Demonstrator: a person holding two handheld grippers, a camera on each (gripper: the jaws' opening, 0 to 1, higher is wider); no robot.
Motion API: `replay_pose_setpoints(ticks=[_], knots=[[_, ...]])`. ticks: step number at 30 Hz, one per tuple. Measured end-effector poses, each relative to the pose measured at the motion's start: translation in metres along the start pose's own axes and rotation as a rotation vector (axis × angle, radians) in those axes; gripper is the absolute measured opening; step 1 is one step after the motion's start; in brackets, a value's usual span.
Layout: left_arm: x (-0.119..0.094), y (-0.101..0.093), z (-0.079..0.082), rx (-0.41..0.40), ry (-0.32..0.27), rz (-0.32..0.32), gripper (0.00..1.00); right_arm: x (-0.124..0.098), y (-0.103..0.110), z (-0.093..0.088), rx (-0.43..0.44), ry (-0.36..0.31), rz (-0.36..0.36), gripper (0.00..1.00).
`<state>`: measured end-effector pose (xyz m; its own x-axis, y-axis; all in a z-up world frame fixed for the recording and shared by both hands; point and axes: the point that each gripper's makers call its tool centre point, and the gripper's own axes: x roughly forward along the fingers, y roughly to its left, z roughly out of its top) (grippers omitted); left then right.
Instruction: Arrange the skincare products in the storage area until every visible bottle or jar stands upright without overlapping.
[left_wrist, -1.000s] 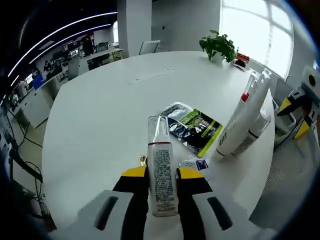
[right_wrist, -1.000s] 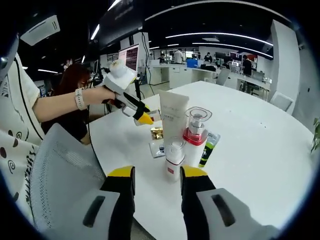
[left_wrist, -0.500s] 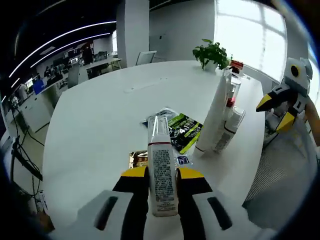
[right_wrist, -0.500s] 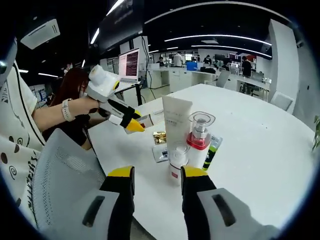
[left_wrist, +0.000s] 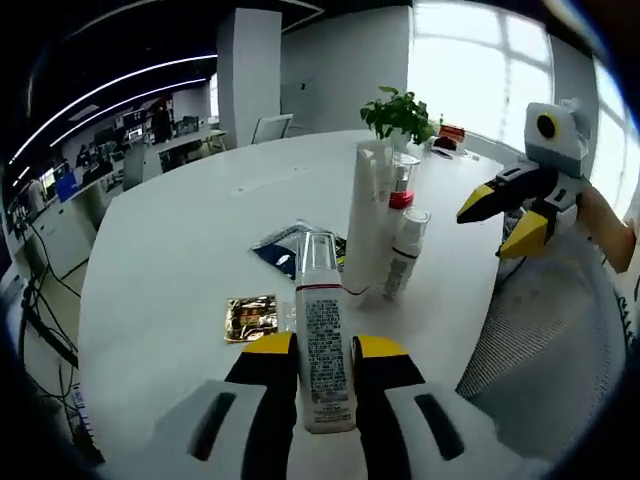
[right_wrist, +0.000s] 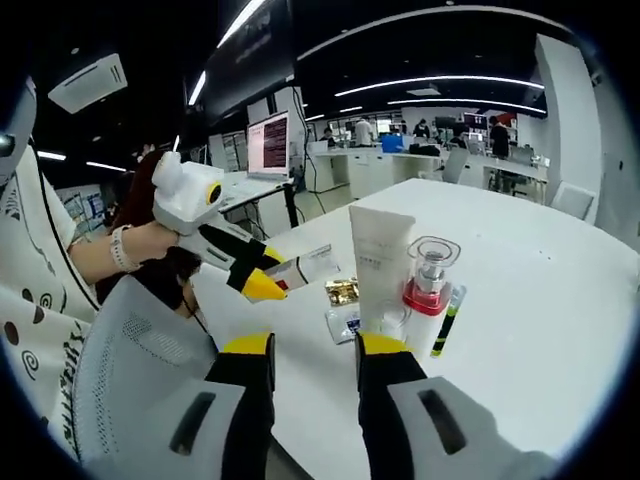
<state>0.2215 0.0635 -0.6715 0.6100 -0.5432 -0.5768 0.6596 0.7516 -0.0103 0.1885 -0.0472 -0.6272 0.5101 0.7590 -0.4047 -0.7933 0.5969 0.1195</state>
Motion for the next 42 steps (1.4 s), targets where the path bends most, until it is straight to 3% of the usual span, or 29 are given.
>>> replay_pose_setpoints(ticks=[7,18,24,30,42], knots=[[-0.005,-0.02,0.007,0.024,-0.037,-0.048,0.16,0.006,0.005,0.0,0.066,-0.032,0.029,0.3],[-0.013,-0.056,0.024,0.058,-0.092,-0.14,0.16,0.001,0.003,0.017,0.224,-0.169,0.062,0.31],[-0.016,-0.071,0.026,0.06,-0.113,-0.191,0.16,0.0,0.007,0.026,0.328,-0.256,0.126,0.33],[-0.017,-0.088,0.031,0.039,-0.137,-0.225,0.16,0.0,0.007,0.028,0.38,-0.292,0.15,0.31],[-0.022,-0.096,0.043,0.058,-0.193,-0.295,0.16,-0.006,0.006,0.034,0.493,-0.362,0.195,0.27]])
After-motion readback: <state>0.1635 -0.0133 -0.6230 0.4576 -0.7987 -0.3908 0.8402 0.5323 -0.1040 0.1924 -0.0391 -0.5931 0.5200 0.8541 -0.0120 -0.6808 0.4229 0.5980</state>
